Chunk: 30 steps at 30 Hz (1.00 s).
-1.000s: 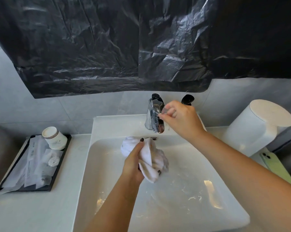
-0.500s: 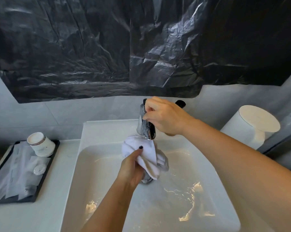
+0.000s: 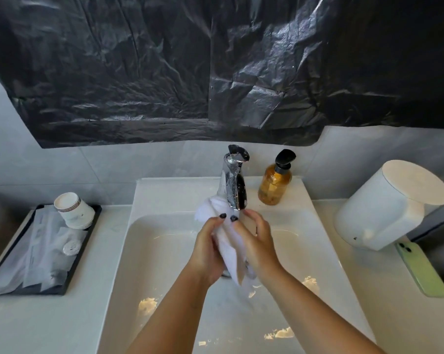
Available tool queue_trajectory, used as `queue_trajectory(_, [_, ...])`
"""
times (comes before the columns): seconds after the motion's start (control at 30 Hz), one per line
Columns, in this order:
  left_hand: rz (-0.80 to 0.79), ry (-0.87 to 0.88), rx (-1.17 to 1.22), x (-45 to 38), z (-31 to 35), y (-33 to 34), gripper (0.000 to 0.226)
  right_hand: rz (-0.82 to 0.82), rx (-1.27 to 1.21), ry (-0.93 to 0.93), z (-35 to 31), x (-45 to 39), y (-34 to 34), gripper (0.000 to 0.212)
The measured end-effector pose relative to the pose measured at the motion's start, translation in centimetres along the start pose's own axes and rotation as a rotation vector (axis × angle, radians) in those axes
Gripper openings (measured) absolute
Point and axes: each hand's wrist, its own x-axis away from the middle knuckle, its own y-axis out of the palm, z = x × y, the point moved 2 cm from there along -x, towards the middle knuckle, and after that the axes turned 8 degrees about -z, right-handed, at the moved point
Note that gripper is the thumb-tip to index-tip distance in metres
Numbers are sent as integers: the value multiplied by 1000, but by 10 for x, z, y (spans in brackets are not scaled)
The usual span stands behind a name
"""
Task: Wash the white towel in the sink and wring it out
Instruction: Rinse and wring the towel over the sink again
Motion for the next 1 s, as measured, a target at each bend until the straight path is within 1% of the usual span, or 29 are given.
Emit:
queue_trajectory(0.03, [-1,-4,-57,1,1,0,52,-50,-5,38,4,-1,4,47])
queue_trajectory(0.07, [15,-1,-125,2,2,-2,53,-68,-6,53,6,-3,6,45])
queue_trajectory(0.13, [142,25,-276,5,4,-7,66,-97,9,70,7,-11,6,27])
queue_trajectory(0.17, [188,42,-326,8,6,-10,70,-117,51,69,6,-14,6,21])
queue_trajectory(0.2, [223,57,-360,10,7,-13,67,-139,90,65,5,-17,8,22])
queue_trajectory(0.27, [300,86,-372,15,9,-22,55,-175,144,70,-2,-22,16,39])
queue_trajectory(0.3, [344,96,-366,17,11,-24,49,-174,155,81,-7,-25,21,42])
queue_trajectory(0.37, [432,104,-354,21,16,-28,45,-151,185,88,-14,-30,31,34])
queue_trajectory(0.4, [451,101,-356,25,19,-30,46,-115,179,82,-16,-33,35,35])
queue_trajectory(0.47, [471,104,-379,31,23,-36,54,-17,85,99,-20,-39,36,35])
queue_trajectory(0.5, [471,123,-378,35,24,-43,63,23,39,110,-23,-43,33,38])
queue_trajectory(0.57, [450,178,-290,47,28,-61,81,25,0,192,-27,-50,23,25])
queue_trajectory(0.6, [428,182,-224,52,31,-68,84,11,-50,297,-25,-54,16,27])
queue_trajectory(0.63, [388,181,-166,56,33,-75,84,-8,-161,387,-20,-53,10,28])
queue_trajectory(0.67, [347,174,-121,60,37,-77,79,-56,-285,472,-18,-49,7,25])
queue_trajectory(0.7, [301,178,-82,64,40,-75,67,-139,-391,503,-12,-47,6,19])
queue_trajectory(0.73, [267,184,-54,66,42,-71,53,-185,-418,507,-6,-46,5,17])
queue_trajectory(0.8, [222,194,1,67,41,-62,38,-303,-463,526,-2,-39,7,29])
queue_trajectory(0.83, [213,192,23,67,40,-58,35,-355,-562,544,1,-37,9,35])
queue_trajectory(0.9, [204,194,80,67,36,-53,38,-364,-635,594,4,-33,15,43])
queue_trajectory(0.93, [202,196,104,67,35,-52,39,-361,-614,598,4,-33,18,37])
queue_trajectory(1.0, [199,181,132,67,31,-54,39,-271,-533,585,7,-33,22,23])
